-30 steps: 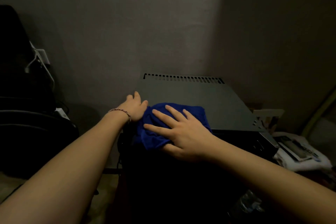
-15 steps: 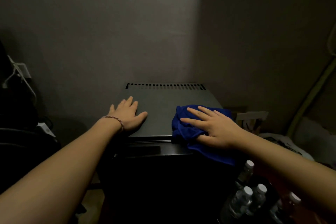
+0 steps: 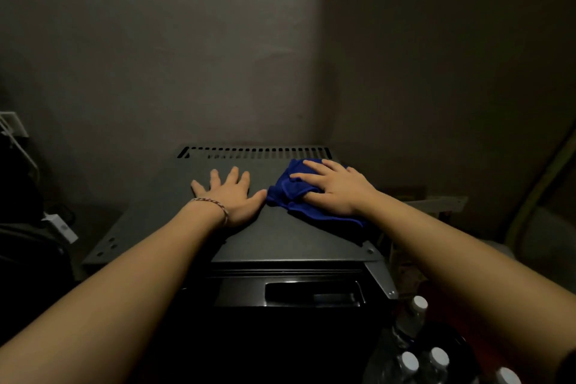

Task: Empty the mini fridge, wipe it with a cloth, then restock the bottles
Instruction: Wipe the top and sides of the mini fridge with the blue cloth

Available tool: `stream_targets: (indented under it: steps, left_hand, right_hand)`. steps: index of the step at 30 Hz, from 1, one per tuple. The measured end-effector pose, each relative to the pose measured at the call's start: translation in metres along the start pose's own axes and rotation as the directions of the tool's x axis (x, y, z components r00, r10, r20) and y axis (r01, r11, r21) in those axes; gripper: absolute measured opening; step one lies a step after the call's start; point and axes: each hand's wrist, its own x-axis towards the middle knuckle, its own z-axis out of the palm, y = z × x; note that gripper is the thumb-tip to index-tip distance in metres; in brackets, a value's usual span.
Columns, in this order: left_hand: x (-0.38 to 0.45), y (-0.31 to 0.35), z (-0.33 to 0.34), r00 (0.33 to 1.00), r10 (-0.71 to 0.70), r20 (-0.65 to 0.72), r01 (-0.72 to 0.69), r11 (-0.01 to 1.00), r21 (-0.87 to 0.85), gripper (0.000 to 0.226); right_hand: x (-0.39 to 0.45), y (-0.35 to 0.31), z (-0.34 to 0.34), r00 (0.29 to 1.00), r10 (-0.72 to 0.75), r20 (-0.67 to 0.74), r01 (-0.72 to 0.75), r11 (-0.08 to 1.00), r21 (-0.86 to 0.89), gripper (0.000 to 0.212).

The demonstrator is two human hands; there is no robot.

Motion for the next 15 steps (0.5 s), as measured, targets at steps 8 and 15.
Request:
stream_targets:
  steps: [8,15]
  left_hand:
    - [0.009,0.011,-0.001,1.000,0.012,0.012,-0.012,1.000,-0.003,0.074]
    - [0.021,0.016,0.000,0.999,0.023,0.029,-0.022,1.000,-0.018,0.074]
  right_hand:
    - [0.032,0.012,-0.004,0.996,0.083,-0.025,-0.081,0.994,0.070,0.059]
    - [-0.012,-0.003,-0.002,0.994,0.101,0.030,-0.103,0.992,0.073,0.059]
